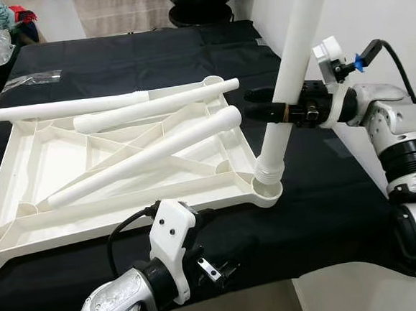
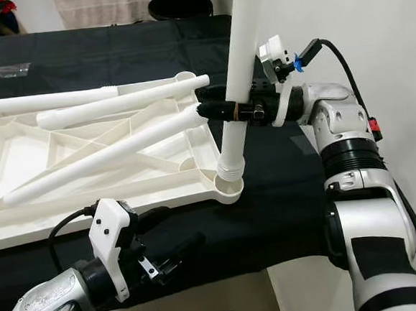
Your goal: Building children table
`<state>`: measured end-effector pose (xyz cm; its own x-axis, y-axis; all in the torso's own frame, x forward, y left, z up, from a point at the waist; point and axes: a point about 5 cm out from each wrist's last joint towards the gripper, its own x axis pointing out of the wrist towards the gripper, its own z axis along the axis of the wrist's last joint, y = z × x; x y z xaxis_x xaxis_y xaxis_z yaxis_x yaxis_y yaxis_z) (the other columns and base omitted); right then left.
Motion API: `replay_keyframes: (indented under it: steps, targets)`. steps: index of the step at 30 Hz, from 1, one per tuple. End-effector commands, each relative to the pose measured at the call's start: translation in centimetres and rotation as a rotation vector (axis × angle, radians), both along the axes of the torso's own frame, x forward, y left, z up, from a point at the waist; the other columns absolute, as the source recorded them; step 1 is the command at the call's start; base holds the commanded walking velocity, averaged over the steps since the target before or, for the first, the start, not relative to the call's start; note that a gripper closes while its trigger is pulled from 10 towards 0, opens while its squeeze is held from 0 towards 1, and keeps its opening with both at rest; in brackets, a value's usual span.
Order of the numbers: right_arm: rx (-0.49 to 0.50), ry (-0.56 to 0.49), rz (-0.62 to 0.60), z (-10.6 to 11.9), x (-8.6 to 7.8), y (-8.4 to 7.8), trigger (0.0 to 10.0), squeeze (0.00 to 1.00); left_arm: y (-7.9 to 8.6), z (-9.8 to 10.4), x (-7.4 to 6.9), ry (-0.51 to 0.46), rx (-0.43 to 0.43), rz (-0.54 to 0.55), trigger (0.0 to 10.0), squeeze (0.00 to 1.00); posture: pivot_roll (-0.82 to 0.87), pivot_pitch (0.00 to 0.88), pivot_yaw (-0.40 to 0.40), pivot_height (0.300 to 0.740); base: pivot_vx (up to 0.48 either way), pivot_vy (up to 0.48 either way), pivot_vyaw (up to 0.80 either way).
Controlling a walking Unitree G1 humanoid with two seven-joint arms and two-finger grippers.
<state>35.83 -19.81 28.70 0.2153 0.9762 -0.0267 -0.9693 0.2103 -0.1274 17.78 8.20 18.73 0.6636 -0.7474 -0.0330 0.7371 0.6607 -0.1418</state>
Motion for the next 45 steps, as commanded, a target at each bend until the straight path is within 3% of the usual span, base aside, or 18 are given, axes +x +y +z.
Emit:
replay_keyframes:
  steps: [1,17,28,35,45]
  targets:
    - [-0.012,-0.013,0.023,-0.2,-0.5,-0.6,10.0,0.00,0.1,-0.3,-0.1,0.008,0.021,0.001,10.0,0.00,0.07,0.217,-0.034,0.740,0.000,0.000,0.00]
    - [0.036,-0.094,0.146,0.9,-2.2,0.4,10.0,0.00,0.6,-0.7,0.4,0.005,0.071,0.009,10.0,0.00,0.08,0.192,-0.013,0.740,0.000,0.000,0.00]
    - [0.004,-0.078,0.181,-0.3,-2.7,1.5,10.0,0.00,0.9,-0.6,0.7,-0.010,0.089,0.020,10.0,0.00,0.09,0.186,-0.006,0.740,0.000,0.000,0.00]
    - [-0.013,-0.070,0.173,-0.7,-2.9,1.4,10.0,0.00,1.1,-0.6,0.9,-0.015,0.097,0.023,10.0,0.00,0.09,0.181,0.001,0.740,0.000,0.000,0.00]
    - [-0.031,-0.096,0.116,-0.2,-3.0,0.1,10.0,0.00,1.5,-0.5,1.0,-0.024,0.110,0.026,10.0,0.00,0.11,0.172,0.016,0.740,0.000,0.000,0.00]
